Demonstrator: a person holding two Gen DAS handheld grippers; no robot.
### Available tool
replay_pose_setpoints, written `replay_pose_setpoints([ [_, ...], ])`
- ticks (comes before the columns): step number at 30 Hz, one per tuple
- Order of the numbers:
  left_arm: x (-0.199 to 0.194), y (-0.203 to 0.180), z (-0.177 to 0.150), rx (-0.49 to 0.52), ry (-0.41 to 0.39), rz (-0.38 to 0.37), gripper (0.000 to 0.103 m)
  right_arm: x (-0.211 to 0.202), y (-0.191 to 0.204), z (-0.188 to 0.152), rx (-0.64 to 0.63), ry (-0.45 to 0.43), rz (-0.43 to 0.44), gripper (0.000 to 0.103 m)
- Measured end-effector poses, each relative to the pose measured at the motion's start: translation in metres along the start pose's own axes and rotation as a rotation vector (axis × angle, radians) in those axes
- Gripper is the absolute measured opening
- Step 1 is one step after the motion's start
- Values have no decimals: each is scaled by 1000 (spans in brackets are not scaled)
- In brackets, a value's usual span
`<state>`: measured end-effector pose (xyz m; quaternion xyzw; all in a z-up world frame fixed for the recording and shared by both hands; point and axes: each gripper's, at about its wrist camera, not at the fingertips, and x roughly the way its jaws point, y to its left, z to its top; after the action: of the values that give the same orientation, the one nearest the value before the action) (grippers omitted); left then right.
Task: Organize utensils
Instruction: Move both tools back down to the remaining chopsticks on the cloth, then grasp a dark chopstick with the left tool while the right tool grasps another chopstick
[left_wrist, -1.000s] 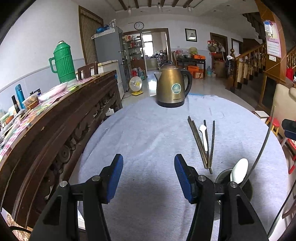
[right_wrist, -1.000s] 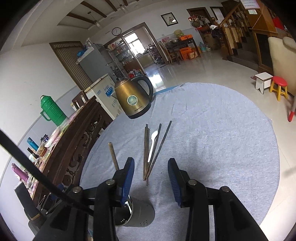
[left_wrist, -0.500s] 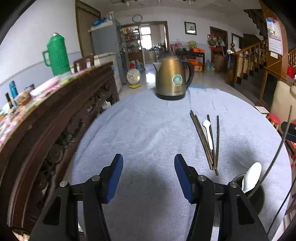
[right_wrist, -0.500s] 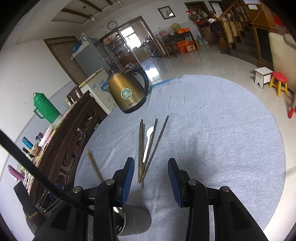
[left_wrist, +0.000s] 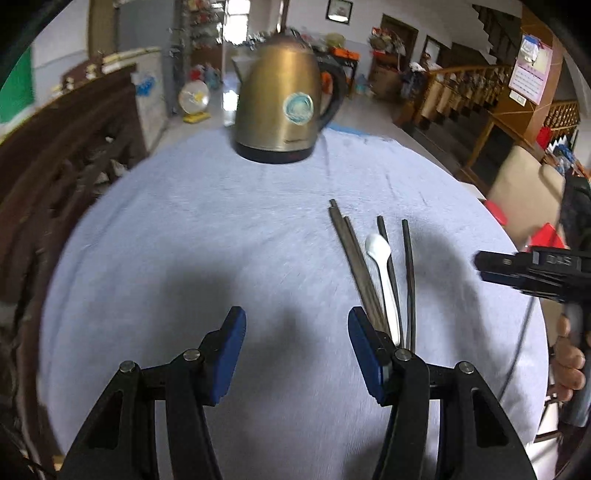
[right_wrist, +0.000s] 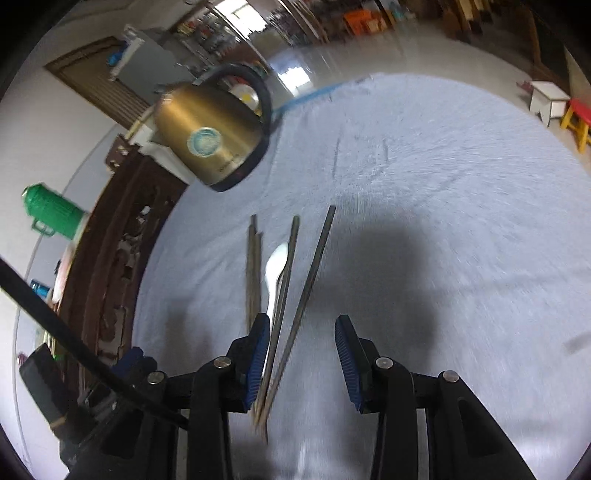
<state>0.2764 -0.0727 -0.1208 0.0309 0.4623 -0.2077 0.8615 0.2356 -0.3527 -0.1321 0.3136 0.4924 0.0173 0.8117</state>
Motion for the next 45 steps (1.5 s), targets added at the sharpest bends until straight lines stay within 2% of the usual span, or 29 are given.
replay_pose_setpoints([
  [5, 49, -2, 37, -23, 71, -34, 58, 49, -13, 42, 59, 62, -42, 40],
  [11, 99, -13, 67, -30, 120, -29, 58, 82, -14, 65, 66, 90, -89, 40],
  [15, 123, -23, 76, -12, 131, -7, 58, 95, -3, 70, 16, 88, -143, 31],
  [19, 135, -30, 78, -26, 140, -38, 58, 98, 0, 68, -23, 80, -160, 24],
  [22, 139, -34, 78, 7, 124, -15, 58, 97, -7, 66, -20, 80, -154, 13],
  [25, 138, -32, 78, 29, 113, -13, 56, 94, -13, 62, -24, 81, -147, 6],
  [30, 129, -21, 71, 84, 128, 28, 50, 88, -20, 57, -33, 86, -140, 3],
  [32, 125, -15, 69, 70, 146, 27, 50, 86, -22, 55, -25, 88, -134, 2],
  [34, 116, -7, 63, 69, 156, -10, 49, 81, -25, 53, -22, 93, -131, 2],
  [38, 105, 5, 52, 113, 182, 26, 49, 75, -28, 51, -25, 107, -132, 3],
  [39, 104, 11, 51, 103, 190, 35, 49, 75, -28, 51, -25, 108, -126, 7],
  [43, 104, 24, 68, 4, 166, 3, 49, 76, -25, 56, -2, 100, -127, 9],
  [45, 109, 19, 75, 2, 160, 6, 49, 79, -22, 60, 9, 97, -118, 16],
])
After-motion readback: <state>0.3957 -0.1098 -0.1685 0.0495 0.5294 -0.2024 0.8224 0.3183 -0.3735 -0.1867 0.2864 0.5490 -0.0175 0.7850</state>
